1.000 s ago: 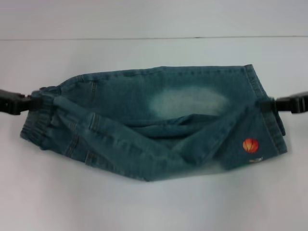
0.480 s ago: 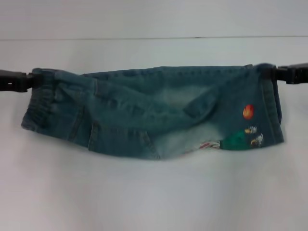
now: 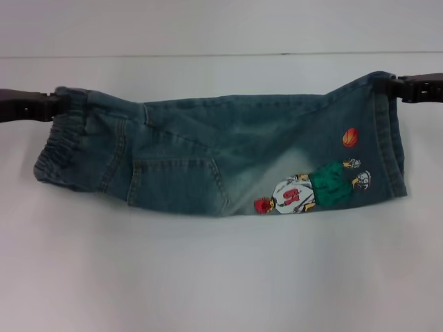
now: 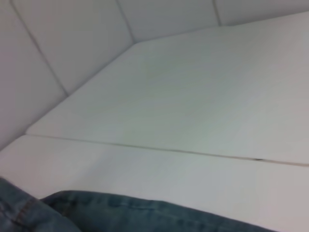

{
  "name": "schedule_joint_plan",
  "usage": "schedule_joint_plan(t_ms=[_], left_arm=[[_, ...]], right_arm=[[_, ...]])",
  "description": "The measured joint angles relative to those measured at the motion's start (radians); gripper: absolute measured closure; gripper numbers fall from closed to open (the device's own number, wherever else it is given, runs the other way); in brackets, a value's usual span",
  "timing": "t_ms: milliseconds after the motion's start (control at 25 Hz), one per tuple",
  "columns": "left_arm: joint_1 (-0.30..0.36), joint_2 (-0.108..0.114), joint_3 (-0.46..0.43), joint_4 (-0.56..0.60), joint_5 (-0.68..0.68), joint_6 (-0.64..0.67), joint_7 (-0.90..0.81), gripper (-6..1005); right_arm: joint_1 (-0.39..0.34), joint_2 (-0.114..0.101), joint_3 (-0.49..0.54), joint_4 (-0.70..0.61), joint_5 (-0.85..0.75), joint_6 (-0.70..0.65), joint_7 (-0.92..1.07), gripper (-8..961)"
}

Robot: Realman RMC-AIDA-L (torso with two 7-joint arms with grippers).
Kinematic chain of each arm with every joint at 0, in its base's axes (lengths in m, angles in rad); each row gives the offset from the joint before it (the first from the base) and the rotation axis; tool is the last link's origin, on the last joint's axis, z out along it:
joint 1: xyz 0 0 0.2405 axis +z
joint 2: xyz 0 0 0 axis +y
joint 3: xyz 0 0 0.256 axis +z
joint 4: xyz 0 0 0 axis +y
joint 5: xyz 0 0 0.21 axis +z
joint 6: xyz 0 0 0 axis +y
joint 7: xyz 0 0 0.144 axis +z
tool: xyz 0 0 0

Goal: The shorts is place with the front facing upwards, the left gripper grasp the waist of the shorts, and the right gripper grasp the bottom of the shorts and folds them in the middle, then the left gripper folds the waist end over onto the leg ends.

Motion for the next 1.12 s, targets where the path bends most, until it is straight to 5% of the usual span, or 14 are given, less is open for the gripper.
schedule_joint_plan(t_ms=[1120], left_arm=[[0.034, -0.023, 0.010, -0.041, -0.081, -0.170, 0.023, 941]], right_arm=[[0.015, 0.033, -0.065, 0.064, 0.003, 0.275, -0.100, 911]])
